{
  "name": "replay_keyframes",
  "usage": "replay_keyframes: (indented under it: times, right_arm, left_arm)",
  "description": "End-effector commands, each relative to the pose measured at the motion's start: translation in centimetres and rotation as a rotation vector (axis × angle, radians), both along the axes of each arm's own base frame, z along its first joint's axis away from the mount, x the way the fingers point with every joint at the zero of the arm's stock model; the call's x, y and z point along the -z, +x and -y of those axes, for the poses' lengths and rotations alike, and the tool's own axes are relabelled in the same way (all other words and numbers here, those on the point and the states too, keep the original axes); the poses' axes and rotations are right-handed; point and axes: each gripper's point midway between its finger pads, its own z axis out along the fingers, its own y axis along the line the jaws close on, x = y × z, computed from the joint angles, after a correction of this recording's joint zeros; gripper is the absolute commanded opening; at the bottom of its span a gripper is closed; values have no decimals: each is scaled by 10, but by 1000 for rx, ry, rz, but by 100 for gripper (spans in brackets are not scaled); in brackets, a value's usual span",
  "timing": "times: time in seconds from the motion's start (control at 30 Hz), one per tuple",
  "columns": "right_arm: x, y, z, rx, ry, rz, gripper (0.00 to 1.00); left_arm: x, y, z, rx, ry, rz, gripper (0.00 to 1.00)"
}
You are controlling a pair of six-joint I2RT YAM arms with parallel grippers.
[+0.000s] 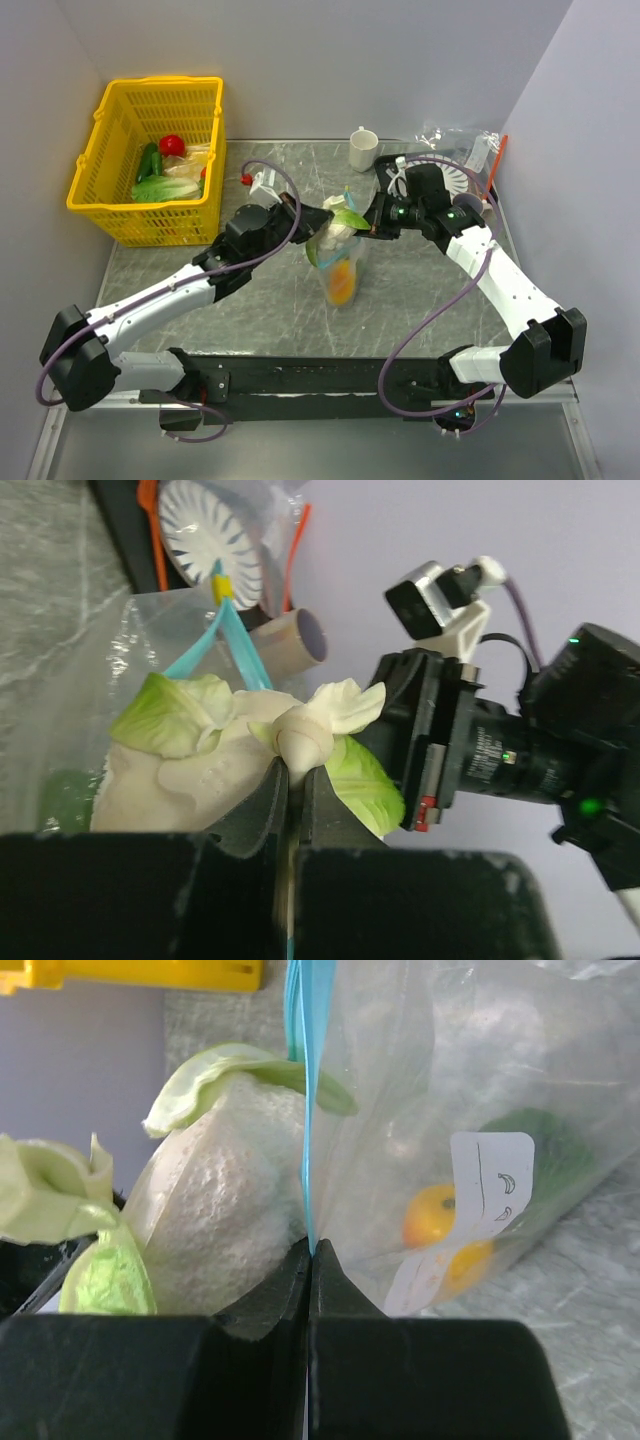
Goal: Place the food in the zip-top bag and seal the zipper
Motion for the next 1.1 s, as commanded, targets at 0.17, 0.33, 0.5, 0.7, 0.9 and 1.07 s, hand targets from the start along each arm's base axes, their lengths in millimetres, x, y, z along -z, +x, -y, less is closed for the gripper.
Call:
replay_keyframes:
  times: [0.17, 0.33, 0.5, 0.7, 0.9, 1.07]
  right_arm:
    - [-53, 5, -3, -11, 58, 166, 0]
    - [-49, 13, 6, 41, 11, 181, 0]
    - [-45, 21, 13, 87, -27, 190, 0]
    - [-43, 28, 10, 85, -30, 188, 0]
    - [-59, 26, 5, 60, 3, 203, 0]
    - [-53, 21, 1, 44, 30, 180, 0]
  left_arm:
    - [52, 3, 14, 5, 415, -25, 1]
    - [59, -1, 14, 17, 536, -30, 1]
    - [49, -5, 7, 19, 570, -4, 1]
    - [44, -13, 10, 67, 588, 12, 1]
    - [44, -22, 39, 163, 559, 20, 1]
    - [27, -25, 56, 203, 472, 41, 68]
